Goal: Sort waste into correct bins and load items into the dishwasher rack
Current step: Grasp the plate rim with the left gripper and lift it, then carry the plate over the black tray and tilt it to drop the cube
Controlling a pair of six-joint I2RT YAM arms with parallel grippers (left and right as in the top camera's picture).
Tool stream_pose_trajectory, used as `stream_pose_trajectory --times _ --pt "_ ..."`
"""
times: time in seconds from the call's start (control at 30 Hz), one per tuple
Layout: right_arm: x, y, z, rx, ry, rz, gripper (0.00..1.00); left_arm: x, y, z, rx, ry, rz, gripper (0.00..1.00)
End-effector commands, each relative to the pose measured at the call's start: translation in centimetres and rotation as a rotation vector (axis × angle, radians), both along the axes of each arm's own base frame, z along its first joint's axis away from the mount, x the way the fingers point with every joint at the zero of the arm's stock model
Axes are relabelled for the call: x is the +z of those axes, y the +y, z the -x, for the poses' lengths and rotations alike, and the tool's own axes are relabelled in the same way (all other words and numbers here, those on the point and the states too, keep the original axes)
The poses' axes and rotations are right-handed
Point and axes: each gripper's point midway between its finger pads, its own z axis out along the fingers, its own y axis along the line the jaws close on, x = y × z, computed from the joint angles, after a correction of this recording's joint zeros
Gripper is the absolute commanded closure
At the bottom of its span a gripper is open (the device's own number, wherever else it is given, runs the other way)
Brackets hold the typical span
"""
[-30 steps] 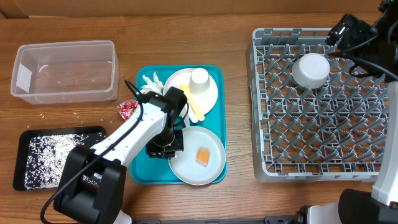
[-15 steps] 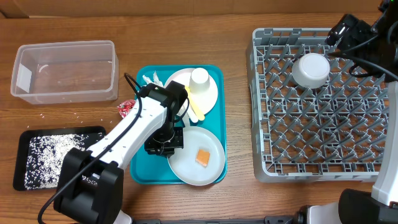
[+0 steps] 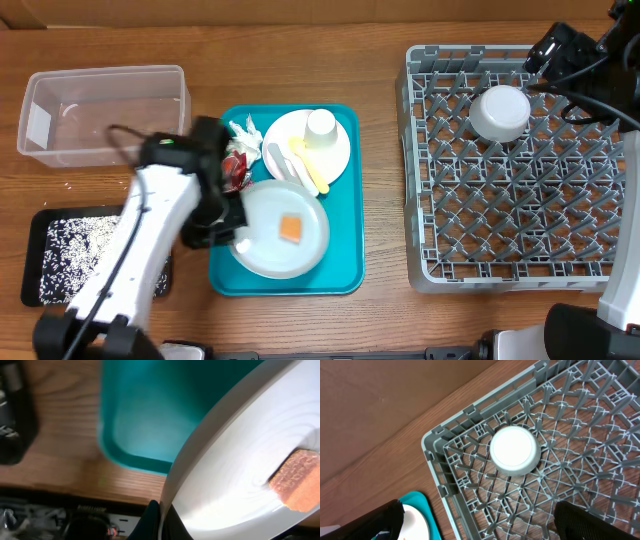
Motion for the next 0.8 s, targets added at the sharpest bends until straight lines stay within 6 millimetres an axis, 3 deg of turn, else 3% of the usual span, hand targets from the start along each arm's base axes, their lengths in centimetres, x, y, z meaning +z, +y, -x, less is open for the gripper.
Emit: stream_pose_trajectory --times 0.0,0.3,0.5,0.77 --pt "0.5 -0.5 -0.1 -0.018 -0.016 0.01 0.0 2.5 1.8 -0.4 0.042 -0.104 0.016 0.96" --pt "0.5 -0.5 -0.1 -0.018 -0.016 0.01 0.0 6.1 5.9 1.1 0.215 -0.273 -0.026 0.96" --pt "0.5 -0.5 -0.1 -0.018 -0.016 0.01 0.0 6.1 9.1 3.8 0.334 -0.193 -0.121 0.96" --pt "0.5 -0.5 -0.1 -0.018 -0.016 0.01 0.0 6.1 12.6 5.3 0.51 -0.157 -0.204 0.96"
